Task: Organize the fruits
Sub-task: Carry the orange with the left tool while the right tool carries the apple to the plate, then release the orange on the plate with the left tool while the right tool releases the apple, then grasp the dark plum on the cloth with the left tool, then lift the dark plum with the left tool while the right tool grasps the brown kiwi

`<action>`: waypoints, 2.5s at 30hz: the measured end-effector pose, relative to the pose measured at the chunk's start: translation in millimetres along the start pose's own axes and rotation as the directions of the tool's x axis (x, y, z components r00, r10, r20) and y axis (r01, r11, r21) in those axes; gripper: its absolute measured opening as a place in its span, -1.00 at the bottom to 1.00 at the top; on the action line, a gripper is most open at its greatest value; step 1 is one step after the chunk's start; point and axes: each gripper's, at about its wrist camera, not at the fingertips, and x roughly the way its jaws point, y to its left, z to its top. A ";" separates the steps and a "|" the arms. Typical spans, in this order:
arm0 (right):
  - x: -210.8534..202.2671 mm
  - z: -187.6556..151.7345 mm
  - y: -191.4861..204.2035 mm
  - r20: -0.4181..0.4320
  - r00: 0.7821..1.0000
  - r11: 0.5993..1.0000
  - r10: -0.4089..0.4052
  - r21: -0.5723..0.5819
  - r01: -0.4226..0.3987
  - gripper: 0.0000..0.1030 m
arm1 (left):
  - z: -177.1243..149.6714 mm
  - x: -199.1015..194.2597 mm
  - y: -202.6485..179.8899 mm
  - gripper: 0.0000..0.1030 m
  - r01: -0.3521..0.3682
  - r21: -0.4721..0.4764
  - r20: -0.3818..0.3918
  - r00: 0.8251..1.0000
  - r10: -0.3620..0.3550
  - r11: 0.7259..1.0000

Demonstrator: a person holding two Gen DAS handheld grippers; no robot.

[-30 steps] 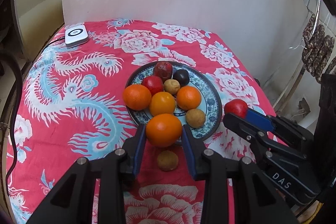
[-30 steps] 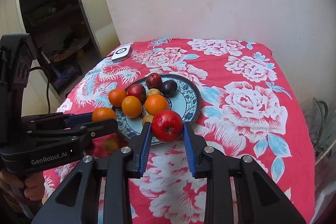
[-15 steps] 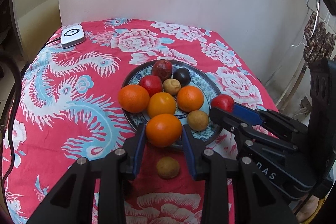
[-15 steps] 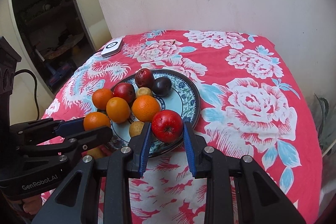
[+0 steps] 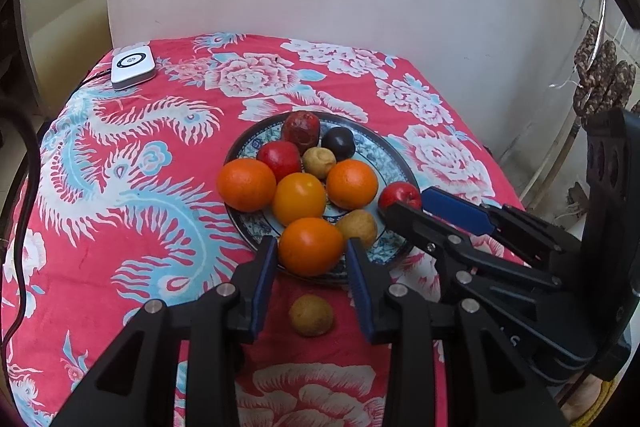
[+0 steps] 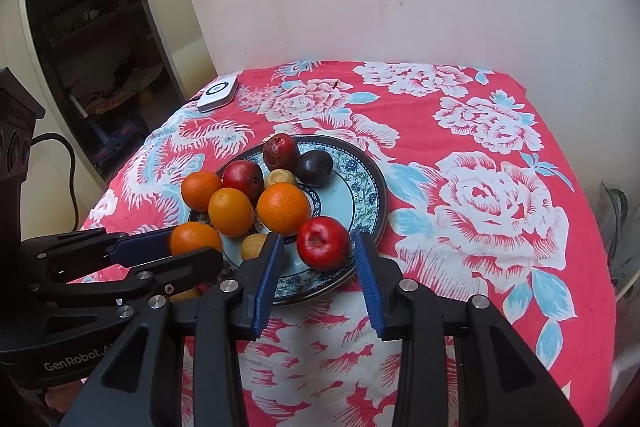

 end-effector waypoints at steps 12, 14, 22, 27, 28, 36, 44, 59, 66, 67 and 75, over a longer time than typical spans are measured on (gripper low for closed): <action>-18.7 -1.8 5.0 0.034 0.999 1.000 -0.009 0.010 0.009 -0.20 | -0.4 -14.1 2.5 -0.25 -0.009 0.015 0.020 1.000 0.009 1.000; -22.3 -2.2 8.1 0.040 0.999 1.000 -0.009 0.007 0.008 -0.20 | -0.6 -17.5 4.4 -0.25 -0.010 0.019 0.024 1.000 0.010 1.000; -32.5 -5.6 18.6 0.055 0.998 1.000 0.001 0.010 -0.002 -0.19 | -2.8 -33.8 17.8 -0.25 -0.033 0.010 0.043 0.999 0.033 0.999; -36.6 -7.5 24.4 0.057 0.998 1.000 0.007 0.008 -0.008 -0.19 | -5.8 -42.6 31.9 -0.25 -0.049 -0.012 0.047 0.998 0.050 0.999; -37.3 -7.9 25.7 0.058 0.998 1.000 0.009 0.007 -0.009 -0.19 | -6.7 -44.1 34.9 -0.25 -0.053 -0.016 0.046 0.998 0.054 0.998; -39.3 -13.6 36.2 0.050 0.999 1.000 0.019 -0.002 -0.019 -0.19 | -17.2 -49.5 50.9 -0.25 -0.064 -0.030 0.030 0.997 0.065 0.998; -34.3 -21.3 45.6 0.026 0.999 0.999 0.034 -0.011 -0.034 -0.19 | -30.4 -46.2 53.0 -0.25 -0.044 -0.030 -0.002 0.999 0.044 0.999; -26.6 -30.2 55.1 -0.004 0.999 0.999 0.049 -0.023 -0.049 -0.19 | -40.1 -41.4 51.6 -0.25 -0.022 -0.029 -0.016 1.000 0.022 0.999; -18.0 -33.6 62.8 -0.031 0.997 0.996 0.077 -0.033 -0.078 -0.19 | -45.7 -42.1 57.1 -0.25 0.001 -0.048 -0.022 1.000 -0.002 0.999; -17.5 -34.0 63.9 -0.033 0.996 0.996 0.078 -0.035 -0.079 -0.19 | -46.7 -41.7 56.3 -0.25 0.004 -0.045 -0.023 1.000 -0.005 0.999; -15.5 -35.1 67.5 -0.039 0.996 0.996 0.076 -0.043 -0.078 -0.19 | -50.1 -35.5 51.3 -0.28 0.039 -0.037 -0.034 0.999 -0.040 0.999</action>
